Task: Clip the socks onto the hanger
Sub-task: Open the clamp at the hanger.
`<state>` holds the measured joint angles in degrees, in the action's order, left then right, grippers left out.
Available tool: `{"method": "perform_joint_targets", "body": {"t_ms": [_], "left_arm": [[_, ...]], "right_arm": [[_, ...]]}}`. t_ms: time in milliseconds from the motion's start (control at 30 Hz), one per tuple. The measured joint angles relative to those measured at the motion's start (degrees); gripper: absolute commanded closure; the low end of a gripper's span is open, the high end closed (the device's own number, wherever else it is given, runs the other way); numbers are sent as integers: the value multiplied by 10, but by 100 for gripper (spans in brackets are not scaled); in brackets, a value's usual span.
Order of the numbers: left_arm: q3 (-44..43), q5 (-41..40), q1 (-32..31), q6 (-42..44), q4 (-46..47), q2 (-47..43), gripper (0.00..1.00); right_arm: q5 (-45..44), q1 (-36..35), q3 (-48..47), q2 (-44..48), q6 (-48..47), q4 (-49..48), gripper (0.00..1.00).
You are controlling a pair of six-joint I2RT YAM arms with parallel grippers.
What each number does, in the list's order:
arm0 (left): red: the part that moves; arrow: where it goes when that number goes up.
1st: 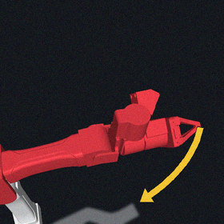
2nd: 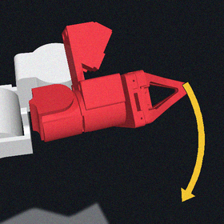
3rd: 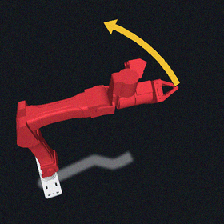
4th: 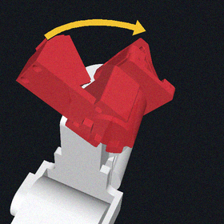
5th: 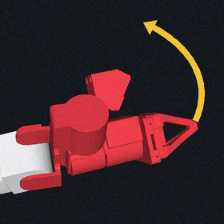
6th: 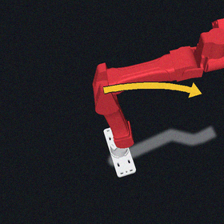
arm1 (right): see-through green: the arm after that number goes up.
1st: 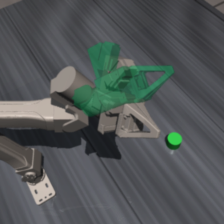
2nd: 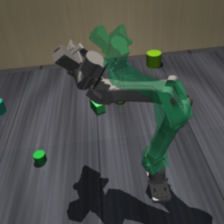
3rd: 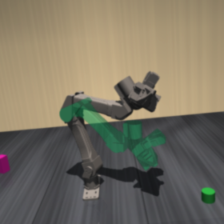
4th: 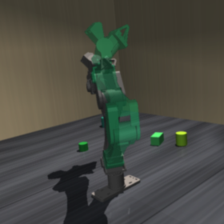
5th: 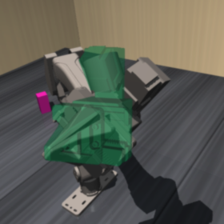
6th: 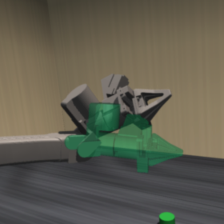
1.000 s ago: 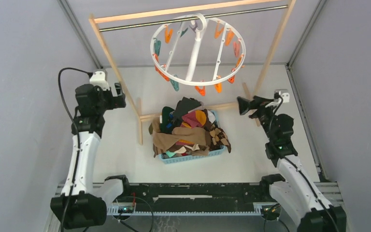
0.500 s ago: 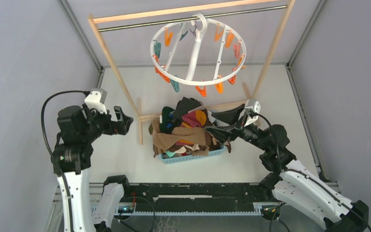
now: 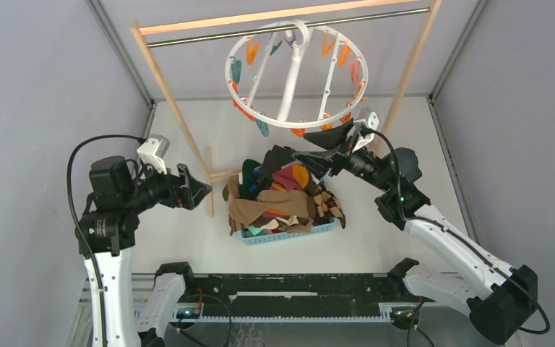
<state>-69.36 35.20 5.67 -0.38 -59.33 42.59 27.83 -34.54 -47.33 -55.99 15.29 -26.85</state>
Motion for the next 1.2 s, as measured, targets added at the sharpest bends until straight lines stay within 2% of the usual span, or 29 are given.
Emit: {"method": "perform_joint_targets", "body": {"t_ms": [467,700,933,1200], "left_arm": [[-45,43,-49,24,-15,17,7],[-55,55,-65,23,-17,17,7],[-62,55,-67,23,-17,21,7],[-68,54,-68,18,-17,27,8]], "right_arm": [[12,37,-24,-40,-2,-3,30],[40,44,-52,-60,-13,-4,43],[54,30,-56,-73,-20,-4,47],[-21,-25,-31,-75,-37,-47,56]]}}
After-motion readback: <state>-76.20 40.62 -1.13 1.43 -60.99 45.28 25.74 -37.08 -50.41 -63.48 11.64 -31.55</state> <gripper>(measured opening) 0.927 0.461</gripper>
